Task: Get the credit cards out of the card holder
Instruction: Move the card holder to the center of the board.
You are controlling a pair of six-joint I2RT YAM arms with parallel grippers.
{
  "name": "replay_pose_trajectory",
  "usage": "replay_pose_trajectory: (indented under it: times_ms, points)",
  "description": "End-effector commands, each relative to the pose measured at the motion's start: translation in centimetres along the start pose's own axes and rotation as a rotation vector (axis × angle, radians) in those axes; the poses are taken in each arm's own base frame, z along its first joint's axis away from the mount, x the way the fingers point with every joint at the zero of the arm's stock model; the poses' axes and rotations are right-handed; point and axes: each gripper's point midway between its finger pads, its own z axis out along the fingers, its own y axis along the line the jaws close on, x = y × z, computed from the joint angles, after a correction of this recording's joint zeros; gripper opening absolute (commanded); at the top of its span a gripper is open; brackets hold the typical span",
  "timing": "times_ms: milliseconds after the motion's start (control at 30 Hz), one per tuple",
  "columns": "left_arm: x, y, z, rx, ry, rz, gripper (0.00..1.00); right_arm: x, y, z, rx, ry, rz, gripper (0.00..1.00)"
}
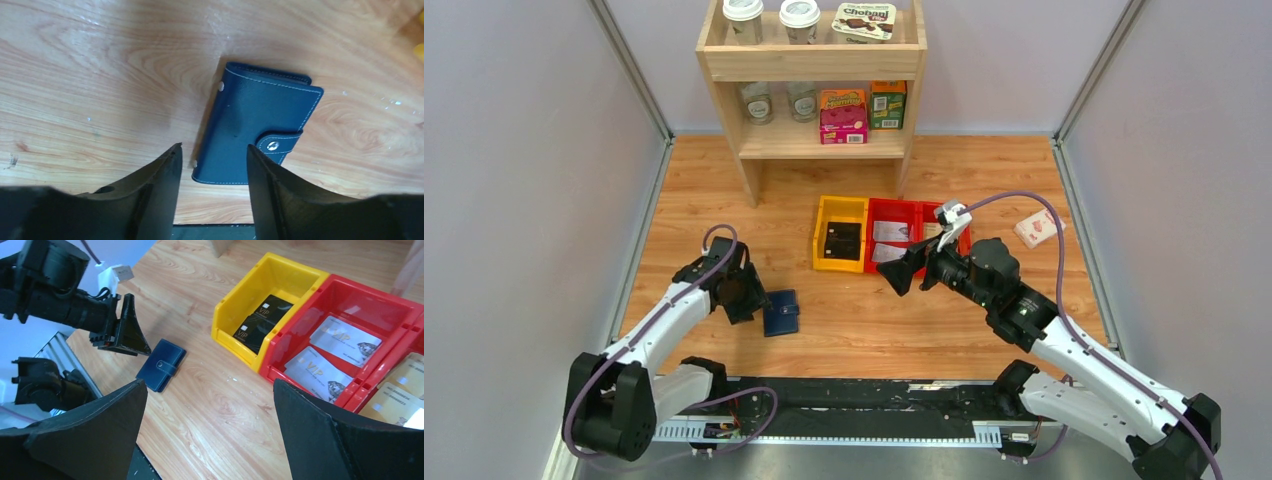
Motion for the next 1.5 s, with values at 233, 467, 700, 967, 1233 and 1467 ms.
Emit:
replay_pose_trajectory:
  times_ms: [233, 467, 700, 967, 1233, 1467]
  points:
    - [2.0, -0.9, 2.4, 0.124, 0.118, 0.067, 0.41, -0.1, 2.6, 0.5, -0.106, 0.055, 0.071, 1.0]
    - [3.9, -1.0, 3.2, 0.214, 0.13, 0.057, 0.33, 3.8, 4.2, 3.0, -0.068, 0.201, 0.172, 1.0]
    - [5.7, -1.8, 3.1, 0.319, 0.14, 0.026, 0.3, 8.0, 5.7, 6.6, 0.077, 0.366, 0.199, 1.0]
    - [6.7, -4.4, 1.4, 0.444, 0.112, -0.008, 0.29, 12.5, 5.3, 9.4, 0.221, 0.585, 0.163, 1.0]
    - [7.4, -5.4, 0.8, 0.502, 0.091, -0.055, 0.36, 15.5, 4.7, 10.0, 0.295, 0.716, 0.071, 1.0]
    - [5.7, -3.3, 0.7, 0.403, -0.038, -0.126, 0.46, 15.7, 4.9, 10.3, 0.338, 0.761, -0.023, 1.0]
